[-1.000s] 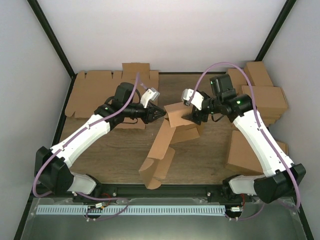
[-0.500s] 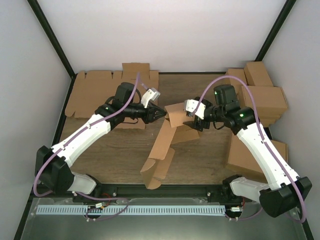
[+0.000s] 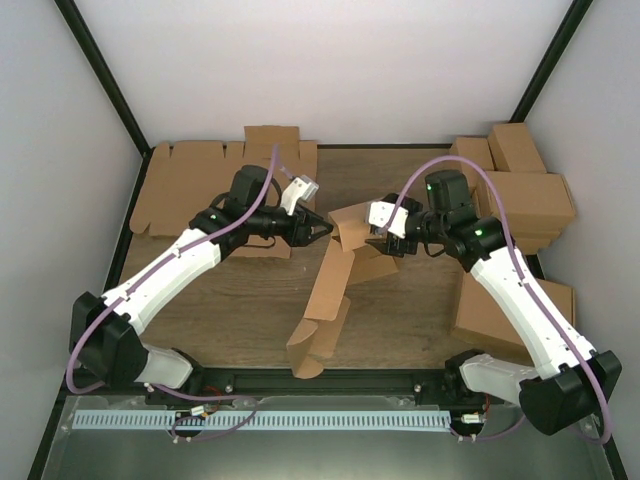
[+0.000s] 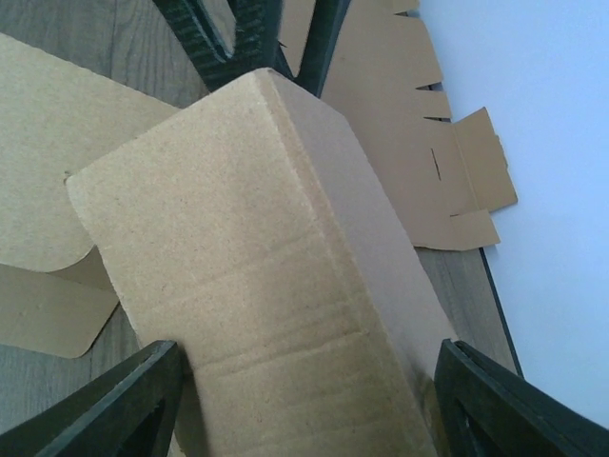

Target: Fold the paper box

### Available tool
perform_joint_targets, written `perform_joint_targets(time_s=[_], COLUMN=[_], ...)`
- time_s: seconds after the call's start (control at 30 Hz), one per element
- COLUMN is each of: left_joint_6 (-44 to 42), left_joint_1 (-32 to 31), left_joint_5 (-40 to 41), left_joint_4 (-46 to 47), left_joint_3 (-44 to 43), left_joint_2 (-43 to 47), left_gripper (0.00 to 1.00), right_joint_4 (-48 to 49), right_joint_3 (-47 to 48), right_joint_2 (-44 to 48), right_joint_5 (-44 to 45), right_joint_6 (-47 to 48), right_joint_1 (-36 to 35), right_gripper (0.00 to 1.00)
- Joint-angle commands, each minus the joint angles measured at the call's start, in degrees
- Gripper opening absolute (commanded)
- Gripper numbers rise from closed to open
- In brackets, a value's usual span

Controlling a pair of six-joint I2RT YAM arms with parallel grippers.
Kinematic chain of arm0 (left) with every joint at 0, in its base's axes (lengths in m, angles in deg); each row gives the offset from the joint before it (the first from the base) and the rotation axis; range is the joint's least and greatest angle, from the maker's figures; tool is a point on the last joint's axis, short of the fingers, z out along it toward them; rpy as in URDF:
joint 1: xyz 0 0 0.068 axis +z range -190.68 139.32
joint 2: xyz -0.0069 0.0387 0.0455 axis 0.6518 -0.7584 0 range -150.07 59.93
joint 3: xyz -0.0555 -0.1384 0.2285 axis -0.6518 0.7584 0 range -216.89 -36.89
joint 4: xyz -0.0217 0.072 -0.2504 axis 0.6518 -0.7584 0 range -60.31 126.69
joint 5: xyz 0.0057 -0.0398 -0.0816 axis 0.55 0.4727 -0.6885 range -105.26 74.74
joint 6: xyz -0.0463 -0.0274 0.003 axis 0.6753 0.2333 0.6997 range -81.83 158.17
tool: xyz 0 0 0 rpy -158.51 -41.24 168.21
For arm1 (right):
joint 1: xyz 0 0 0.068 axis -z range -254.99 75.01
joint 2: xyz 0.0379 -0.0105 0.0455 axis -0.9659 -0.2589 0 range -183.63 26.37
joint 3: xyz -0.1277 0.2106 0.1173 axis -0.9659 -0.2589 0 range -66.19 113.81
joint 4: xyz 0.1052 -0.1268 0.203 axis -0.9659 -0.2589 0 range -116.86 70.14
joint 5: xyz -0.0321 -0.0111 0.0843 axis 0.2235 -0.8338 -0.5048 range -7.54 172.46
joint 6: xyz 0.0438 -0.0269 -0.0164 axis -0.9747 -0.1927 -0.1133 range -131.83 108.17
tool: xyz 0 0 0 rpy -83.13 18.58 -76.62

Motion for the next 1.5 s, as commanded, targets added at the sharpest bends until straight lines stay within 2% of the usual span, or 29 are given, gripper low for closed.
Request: perform_joint_targets(time_s=[0.0,0.17,0.33,0.6,1.07,1.37,1.47], left_joint_6=[0.26,0.34,-1.23,-1.36,-1.38,1.97,3.06], left_joint_1=[-0.28,-0.3,-0.4,-0.47,-0.15,1.58,1.81], left_joint_5=[1.31,-0.09,-1.72,-7.74,-8.78,-9.67,-6.95], left_joint_4=[-5.27,-9.89,-11.43,-10.44,-8.12,-4.19,-3.78], left_joint_3=[0.31,-0.24,0.42,0.61,1.13,-0.11,-1.81], left_joint_2=[1.23,1.11,1.52,0.69,1.47,3.16,3.57], left_gripper=[0.48,0.64,0.71,0.69,0.64,0.72,0.73], right_joint_4=[0.47,1.62,3.36,7.07,13.89,18.14,18.39], right_joint_3=[-0.81,-1.79,-2.01,-3.03,-7.78,-10.08,-10.09], right_joint_2=[-1.01,-0.74,-1.1,-1.27,-0.79,0.21,0.29], right_joint_5=[1.88,2.89,4.3,7.43,9.71,11.03,10.77], right_joint_6=[2.31,2.58,1.85,1.66,4.96,5.74,5.49], right_joint_1=[-1.06,-1.68,-2.23,-3.65,-4.5,-4.53,-4.61], right_gripper=[0.73,0.72,0.69,0.67,0.63,0.64,0.65])
